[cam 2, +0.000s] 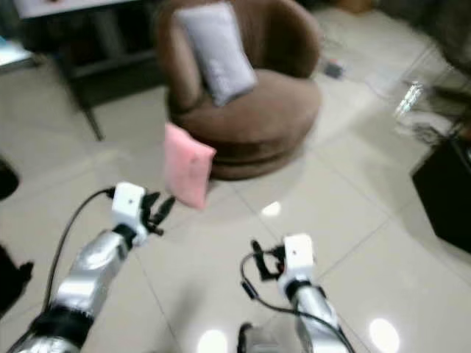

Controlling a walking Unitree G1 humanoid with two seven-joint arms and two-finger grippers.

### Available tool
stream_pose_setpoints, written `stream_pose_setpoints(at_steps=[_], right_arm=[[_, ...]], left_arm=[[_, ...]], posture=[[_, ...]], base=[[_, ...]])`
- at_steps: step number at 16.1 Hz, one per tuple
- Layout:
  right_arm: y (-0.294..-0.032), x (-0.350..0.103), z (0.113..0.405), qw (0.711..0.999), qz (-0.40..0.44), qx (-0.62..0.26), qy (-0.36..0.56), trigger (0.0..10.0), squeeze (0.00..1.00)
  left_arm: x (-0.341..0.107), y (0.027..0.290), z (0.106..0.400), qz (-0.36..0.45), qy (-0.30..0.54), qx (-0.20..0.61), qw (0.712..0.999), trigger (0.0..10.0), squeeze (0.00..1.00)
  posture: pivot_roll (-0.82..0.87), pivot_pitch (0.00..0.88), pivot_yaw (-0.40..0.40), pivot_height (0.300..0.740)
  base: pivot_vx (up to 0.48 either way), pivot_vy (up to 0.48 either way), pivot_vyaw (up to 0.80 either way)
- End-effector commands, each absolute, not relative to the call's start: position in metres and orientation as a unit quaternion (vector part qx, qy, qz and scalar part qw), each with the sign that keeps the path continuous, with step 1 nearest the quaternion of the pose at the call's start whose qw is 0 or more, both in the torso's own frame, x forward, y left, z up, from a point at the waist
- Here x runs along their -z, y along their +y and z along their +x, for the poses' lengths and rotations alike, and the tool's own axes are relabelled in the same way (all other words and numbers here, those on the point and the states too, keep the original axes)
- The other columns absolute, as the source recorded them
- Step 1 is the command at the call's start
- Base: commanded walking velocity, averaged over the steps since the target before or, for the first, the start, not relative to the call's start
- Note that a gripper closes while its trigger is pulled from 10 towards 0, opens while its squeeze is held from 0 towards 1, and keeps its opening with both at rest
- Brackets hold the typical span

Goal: Move the pillow to the sofa from floor

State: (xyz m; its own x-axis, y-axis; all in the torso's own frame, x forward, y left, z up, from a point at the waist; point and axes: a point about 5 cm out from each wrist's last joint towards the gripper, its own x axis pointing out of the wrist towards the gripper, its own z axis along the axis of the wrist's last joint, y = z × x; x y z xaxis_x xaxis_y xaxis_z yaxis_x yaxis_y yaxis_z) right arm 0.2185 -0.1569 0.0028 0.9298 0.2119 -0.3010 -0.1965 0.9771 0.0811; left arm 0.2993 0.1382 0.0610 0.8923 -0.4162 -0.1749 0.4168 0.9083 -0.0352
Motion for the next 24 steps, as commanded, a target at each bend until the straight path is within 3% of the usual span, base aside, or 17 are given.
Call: stream_pose_setpoints(at_steps=[1, 10, 24], right_arm=[[-0.155, -0.006, 0.219, 0.983, 0.032, -0.107, 0.142, 10.0, 0.00], [-0.156, -0.004, 0.215, 0.984, 0.025, -0.104, 0.142, 10.0, 0.00], [-0.153, 0.002, 0.207, 0.982, 0.013, -0.116, 0.152, 10.0, 0.00]], left_arm=[[-0.059, 0.143, 0.297, 0.006, 0.093, 0.219, 0.971, 10.0, 0.00], [-0.055, 0.141, 0.296, 0.009, 0.103, 0.242, 0.965, 10.0, 0.00], [-0.052, 0.140, 0.298, 0.036, 0.124, 0.267, 0.955, 10.0, 0.00]], posture=[[-0.11, 0.088, 0.021, 0.740], [-0.11, 0.078, 0.029, 0.740], [-0.12, 0.095, 0.036, 0.740]], base=[[0.000, 0.480, -0.76], [0.000, 0.480, -0.68], [0.000, 0.476, 0.00]])
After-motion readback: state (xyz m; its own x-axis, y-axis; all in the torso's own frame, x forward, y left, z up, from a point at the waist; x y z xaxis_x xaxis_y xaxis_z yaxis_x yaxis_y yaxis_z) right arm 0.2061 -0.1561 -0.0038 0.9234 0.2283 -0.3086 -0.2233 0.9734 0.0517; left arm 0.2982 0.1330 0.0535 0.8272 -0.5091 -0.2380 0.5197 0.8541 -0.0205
